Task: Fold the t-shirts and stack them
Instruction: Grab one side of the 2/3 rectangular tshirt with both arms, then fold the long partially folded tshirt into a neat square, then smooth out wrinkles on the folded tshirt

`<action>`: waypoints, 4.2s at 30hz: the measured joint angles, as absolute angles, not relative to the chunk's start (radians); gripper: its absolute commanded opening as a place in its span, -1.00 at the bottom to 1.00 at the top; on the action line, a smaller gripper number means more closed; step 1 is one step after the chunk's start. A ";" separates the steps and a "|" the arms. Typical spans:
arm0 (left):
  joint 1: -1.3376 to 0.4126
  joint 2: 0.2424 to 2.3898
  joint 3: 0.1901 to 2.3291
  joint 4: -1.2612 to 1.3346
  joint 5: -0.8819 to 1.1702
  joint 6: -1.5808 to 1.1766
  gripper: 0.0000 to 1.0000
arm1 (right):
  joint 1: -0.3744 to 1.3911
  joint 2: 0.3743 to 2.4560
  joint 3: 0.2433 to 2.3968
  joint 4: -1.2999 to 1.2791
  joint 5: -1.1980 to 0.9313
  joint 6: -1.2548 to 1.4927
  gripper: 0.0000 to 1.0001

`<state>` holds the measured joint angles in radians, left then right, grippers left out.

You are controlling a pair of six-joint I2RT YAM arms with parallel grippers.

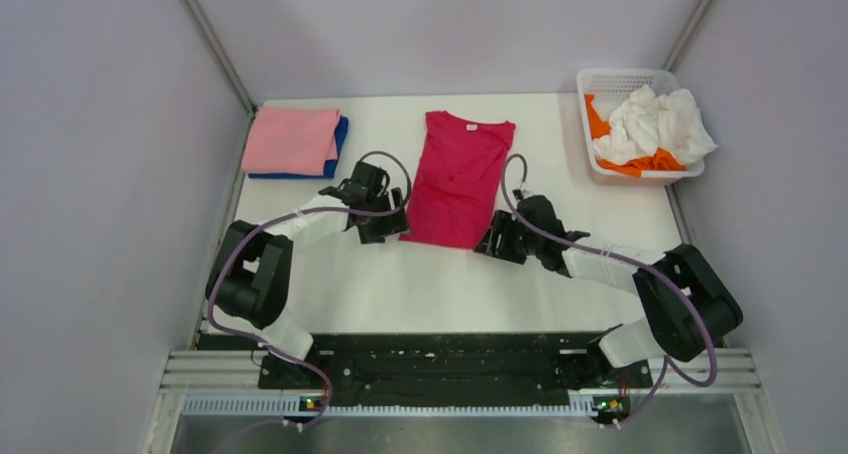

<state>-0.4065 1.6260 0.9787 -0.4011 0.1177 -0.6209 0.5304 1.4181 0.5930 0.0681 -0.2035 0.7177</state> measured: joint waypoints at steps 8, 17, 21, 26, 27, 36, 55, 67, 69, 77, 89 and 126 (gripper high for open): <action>-0.406 1.661 0.977 -0.337 0.139 -0.638 0.29 | 0.544 1.508 0.569 0.220 -0.184 0.748 -0.13; -0.408 1.711 0.978 -0.267 0.181 -0.667 -0.18 | 0.548 1.546 0.553 0.284 -0.176 0.763 -0.65; -0.412 1.744 0.978 -0.245 0.195 -0.678 -1.00 | 0.548 1.560 0.549 0.305 -0.181 0.764 -0.99; -0.414 1.753 0.979 -0.234 0.210 -0.688 -1.00 | 0.548 1.565 0.546 0.311 -0.183 0.764 -1.00; -0.414 1.752 0.978 -0.232 0.210 -0.688 -1.00 | 0.548 1.565 0.542 0.316 -0.186 0.764 -1.00; -0.435 1.467 0.769 -0.305 0.184 -0.726 -1.00 | 0.657 1.399 0.460 0.196 -0.242 0.773 -1.00; -0.472 0.810 0.788 -0.581 0.137 -0.749 -1.00 | 0.642 0.939 0.551 -0.089 -0.566 0.825 -1.00; -0.469 1.236 1.032 -0.440 -0.012 -0.722 -1.00 | 0.392 1.154 0.665 -0.005 -0.616 0.776 -1.00; -0.468 1.307 1.081 -0.430 -0.030 -0.722 -1.00 | 0.370 1.188 0.678 0.011 -0.597 0.762 -1.00; -0.456 1.572 1.248 -0.399 -0.057 -0.714 -1.00 | 0.274 1.356 0.744 0.076 -0.579 0.725 -1.00; -0.420 1.891 1.494 -0.427 -0.060 -0.665 -0.82 | 0.217 1.665 0.838 0.222 -0.607 0.734 -1.00; -0.405 1.753 1.036 -0.248 0.332 -0.679 0.96 | 0.360 1.941 1.025 0.344 -0.554 0.772 0.97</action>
